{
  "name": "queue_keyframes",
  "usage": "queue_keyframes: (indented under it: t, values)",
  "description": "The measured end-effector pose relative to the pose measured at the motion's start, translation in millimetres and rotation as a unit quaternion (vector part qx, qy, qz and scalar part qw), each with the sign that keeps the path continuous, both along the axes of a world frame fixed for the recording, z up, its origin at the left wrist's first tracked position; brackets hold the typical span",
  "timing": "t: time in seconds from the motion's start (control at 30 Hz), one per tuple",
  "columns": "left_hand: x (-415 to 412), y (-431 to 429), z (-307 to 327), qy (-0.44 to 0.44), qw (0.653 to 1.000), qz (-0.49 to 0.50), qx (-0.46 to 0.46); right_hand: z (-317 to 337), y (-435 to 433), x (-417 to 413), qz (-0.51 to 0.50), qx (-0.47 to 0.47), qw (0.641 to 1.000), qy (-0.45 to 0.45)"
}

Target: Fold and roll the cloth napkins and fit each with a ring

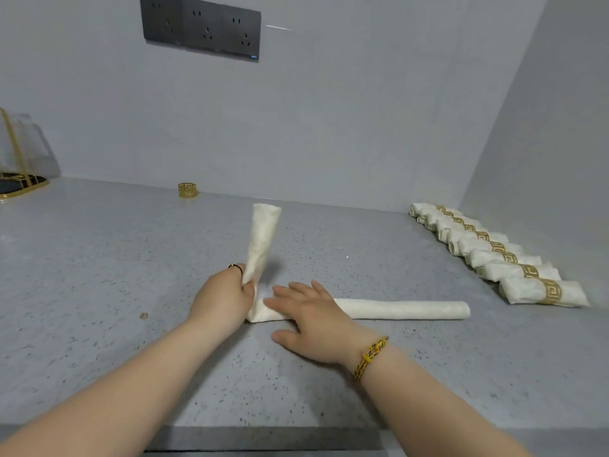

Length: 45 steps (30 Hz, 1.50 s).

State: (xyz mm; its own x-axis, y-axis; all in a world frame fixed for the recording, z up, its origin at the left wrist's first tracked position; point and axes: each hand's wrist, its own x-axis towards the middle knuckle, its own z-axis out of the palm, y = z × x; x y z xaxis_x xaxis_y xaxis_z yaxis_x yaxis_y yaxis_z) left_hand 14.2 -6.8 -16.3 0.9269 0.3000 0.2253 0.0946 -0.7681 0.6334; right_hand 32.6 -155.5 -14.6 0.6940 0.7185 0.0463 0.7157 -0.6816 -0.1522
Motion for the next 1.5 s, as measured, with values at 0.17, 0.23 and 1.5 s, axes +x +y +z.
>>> queue_keyframes:
  t: [0.17, 0.23, 1.5]
  values:
    - [-0.1, -9.3, 3.1, -0.017, 0.986, 0.005, 0.168, 4.2, -66.6, 6.8, -0.107, 0.0, 0.991, -0.075]
    - [2.2, -15.2, 3.2, -0.046, 0.979, -0.016, 0.196, -2.4, -83.7, 6.9, -0.136, -0.001, 0.989, -0.059]
    - [31.3, -99.0, 5.2, 0.042, 0.937, -0.218, 0.268, 1.2, -133.4, 27.2, -0.474, 0.494, 0.725, 0.078]
